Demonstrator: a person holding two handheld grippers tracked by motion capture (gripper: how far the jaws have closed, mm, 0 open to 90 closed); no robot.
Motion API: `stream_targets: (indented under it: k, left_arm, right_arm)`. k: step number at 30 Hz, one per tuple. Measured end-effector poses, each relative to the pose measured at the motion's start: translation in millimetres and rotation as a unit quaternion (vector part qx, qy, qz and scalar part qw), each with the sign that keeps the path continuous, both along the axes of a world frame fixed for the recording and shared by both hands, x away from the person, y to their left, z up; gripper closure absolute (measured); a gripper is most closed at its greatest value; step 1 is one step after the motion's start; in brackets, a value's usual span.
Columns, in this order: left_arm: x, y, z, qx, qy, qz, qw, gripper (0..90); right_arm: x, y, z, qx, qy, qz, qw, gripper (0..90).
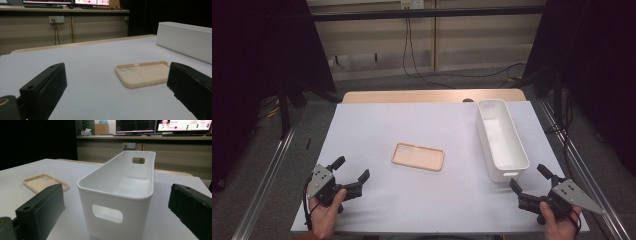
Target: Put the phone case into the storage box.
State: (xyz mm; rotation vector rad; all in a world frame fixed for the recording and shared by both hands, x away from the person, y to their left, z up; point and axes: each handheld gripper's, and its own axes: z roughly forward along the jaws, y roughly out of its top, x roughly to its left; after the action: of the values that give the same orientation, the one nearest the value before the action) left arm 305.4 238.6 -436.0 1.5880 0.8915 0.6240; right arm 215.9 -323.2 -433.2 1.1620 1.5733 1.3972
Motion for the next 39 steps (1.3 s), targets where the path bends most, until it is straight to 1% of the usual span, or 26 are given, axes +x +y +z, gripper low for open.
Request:
stream_targets:
  k: [1,3,4,5,7,12,13,16,18,19,20,24,25,28,30,33,34,35,36,38,39]
  left_arm:
    - [0.6,-1.7,-0.3,-0.004,0.004,-0.001,1.0,2.7]
    - [1.0,-2.3,-0.2,-0.005,0.004,-0.004,1.0,2.7]
    - [1.3,-4.3,-0.1,-0.012,0.005,-0.003,0.9999,2.7]
    - [1.4,-6.2,0.0,-0.005,0.007,-0.008,0.9999,2.7]
    - [1.6,-9.3,0.0,-0.007,0.01,-0.017,0.9998,2.6]
    - [1.3,-13.7,-0.1,-0.01,0.013,-0.021,0.9996,2.7]
    - [1.4,-14.1,-0.2,-0.008,0.015,-0.028,0.9995,2.7]
    - [1.2,-17.0,-0.2,-0.01,0.015,-0.033,0.9993,2.5]
    - [1.6,-18.5,0.2,-0.009,0.019,-0.04,0.999,2.4]
    - [1.6,-20.1,0.0,-0.015,0.02,-0.04,0.9989,2.4]
    - [2.1,-20.8,0.1,-0.012,0.02,-0.043,0.9988,2.4]
    - [3.6,-27.6,-0.2,-0.015,0.023,-0.054,0.9982,2.3]
    - [4.3,-29.0,0.2,-0.011,0.023,-0.058,0.998,2.3]
    - [5.2,-32.8,1.2,-0.011,0.02,-0.061,0.9979,2.3]
    - [5.9,-34.0,1.9,-0.015,0.024,-0.061,0.9978,2.3]
    - [7.4,-35.3,3.7,-0.01,0.017,-0.061,0.9979,2.3]
    - [7.7,-36.6,4.2,-0.014,0.019,-0.059,0.998,2.3]
    - [8.9,-39.6,4.6,-0.011,0.017,-0.065,0.9977,2.3]
    - [8.9,-39.6,4.6,-0.011,0.017,-0.065,0.9977,2.3]
    - [10.5,-42.6,4.1,-0.004,0.018,-0.076,0.9969,2.6]
    - [10.7,-44.5,3.7,-0.006,0.021,-0.078,0.9967,3.0]
  right_arm:
    - [-0.2,-0.7,-0.4,-0.001,0.0,0.0,1.0,0.0]
    - [-0.3,-0.8,-0.4,0.0,-0.001,0.0,1.0,0.0]
    - [-0.4,-1.1,-0.5,-0.001,0.0,0.002,1.0,0.0]
    - [-0.6,-1.1,-0.8,0.002,0.001,0.001,1.0,0.0]
    - [-0.5,-1.0,-0.9,0.001,0.001,0.003,1.0,0.0]
    - [-0.8,-0.3,-1.0,0.003,0.003,0.004,1.0,0.0]
    - [-1.1,0.3,-1.0,0.003,0.002,0.005,1.0,0.0]
    - [-1.4,1.2,-0.9,0.001,0.003,0.005,1.0,0.0]
    - [-0.9,2.6,-0.6,-0.001,0.003,0.008,1.0,0.0]
    - [-1.0,3.1,-0.7,-0.001,0.005,0.007,1.0,0.0]
    - [-1.0,3.1,-0.7,-0.001,0.005,0.007,1.0,0.0]
    - [-1.1,3.9,-0.4,-0.001,0.004,0.008,1.0,0.0]
    - [-0.8,4.0,-0.8,0.0,0.006,0.009,0.9999,0.0]
    - [-0.7,3.6,-1.1,0.0,0.007,0.009,0.9999,0.0]
    - [-0.9,3.0,-1.2,0.0,0.007,0.009,0.9999,0.0]
    - [-1.1,2.9,-1.1,0.001,0.006,0.008,1.0,0.0]
    - [-1.1,2.9,-1.1,0.001,0.006,0.008,1.0,0.0]
    - [-0.9,3.4,-1.2,0.0,0.007,0.009,0.9999,0.0]
    - [-0.9,3.4,-1.2,0.0,0.007,0.009,0.9999,0.0]
    - [-0.8,3.8,-1.2,-0.001,0.009,0.01,0.9999,0.0]
    - [-0.8,3.9,-1.1,0.0,0.008,0.01,0.9999,0.0]
